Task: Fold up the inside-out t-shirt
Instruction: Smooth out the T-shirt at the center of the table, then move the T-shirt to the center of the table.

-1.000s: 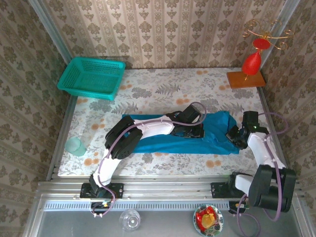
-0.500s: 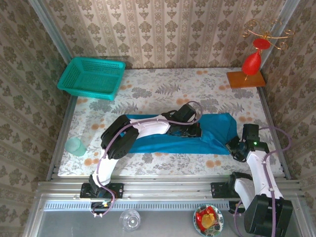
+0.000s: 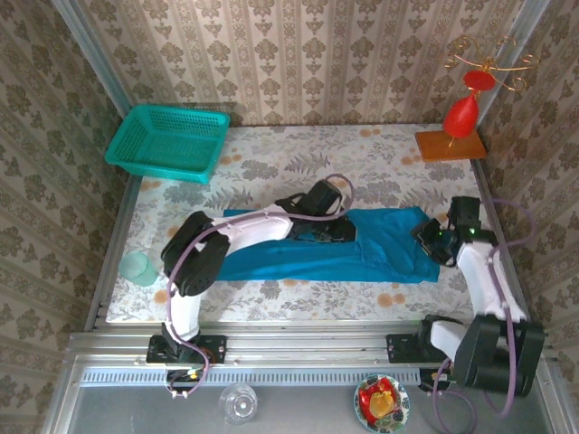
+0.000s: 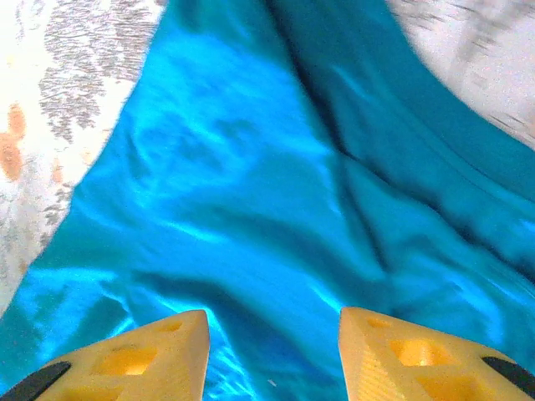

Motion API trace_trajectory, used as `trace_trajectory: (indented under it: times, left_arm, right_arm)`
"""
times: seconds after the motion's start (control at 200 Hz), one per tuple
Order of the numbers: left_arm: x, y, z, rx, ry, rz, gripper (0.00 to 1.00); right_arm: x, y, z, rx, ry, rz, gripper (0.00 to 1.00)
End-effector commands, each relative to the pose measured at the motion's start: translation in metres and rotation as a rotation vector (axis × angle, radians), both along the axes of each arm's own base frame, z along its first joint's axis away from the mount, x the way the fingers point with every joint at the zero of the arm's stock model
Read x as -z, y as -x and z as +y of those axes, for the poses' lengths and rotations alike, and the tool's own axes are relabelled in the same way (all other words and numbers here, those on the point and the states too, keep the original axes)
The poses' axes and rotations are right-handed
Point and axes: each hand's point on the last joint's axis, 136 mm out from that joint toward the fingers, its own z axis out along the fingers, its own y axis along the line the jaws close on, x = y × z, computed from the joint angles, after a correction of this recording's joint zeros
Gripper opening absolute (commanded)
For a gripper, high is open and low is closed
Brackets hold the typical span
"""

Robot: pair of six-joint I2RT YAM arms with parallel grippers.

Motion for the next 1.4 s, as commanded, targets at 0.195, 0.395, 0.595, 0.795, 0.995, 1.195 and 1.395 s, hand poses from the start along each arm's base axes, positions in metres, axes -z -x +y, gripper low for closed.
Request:
trace_trajectory:
  times: [0.195, 0.395, 0.595, 0.795, 0.995, 1.195, 1.395]
  left_arm:
    - [0.049, -0.036, 0.137, -0.055, -0.408, -0.032, 0.09]
    - [0.075, -0.043, 0.199, -0.158, -0.468, 0.046, 0.08]
    - [0.096, -0.036, 0.238, -0.218, -0.514, 0.107, 0.08]
    - [0.096, -0.036, 0.261, -0.275, -0.510, 0.111, 0.08]
    - [0.115, -0.030, 0.284, -0.301, -0.563, 0.156, 0.08]
    - [0.118, -0.027, 0.315, -0.367, -0.585, 0.167, 0.07]
    - [0.104, -0.034, 0.323, -0.392, -0.528, 0.147, 0.08]
  right_arm:
    - [0.024, -0.086, 0.006, -0.158, -0.128, -0.043, 0.46]
    - [0.075, -0.086, -0.046, 0.036, -0.057, 0.140, 0.50]
    - [0.074, -0.091, -0.063, 0.070, -0.063, 0.143, 0.51]
    - [0.035, -0.074, -0.054, -0.014, -0.025, 0.106, 0.51]
    - [0.010, -0.042, -0.054, -0.061, 0.066, 0.110, 0.51]
    - [0.020, -0.010, -0.049, -0.166, 0.164, 0.206, 0.51]
    - [0.036, 0.007, -0.038, -0.273, 0.264, 0.317, 0.52]
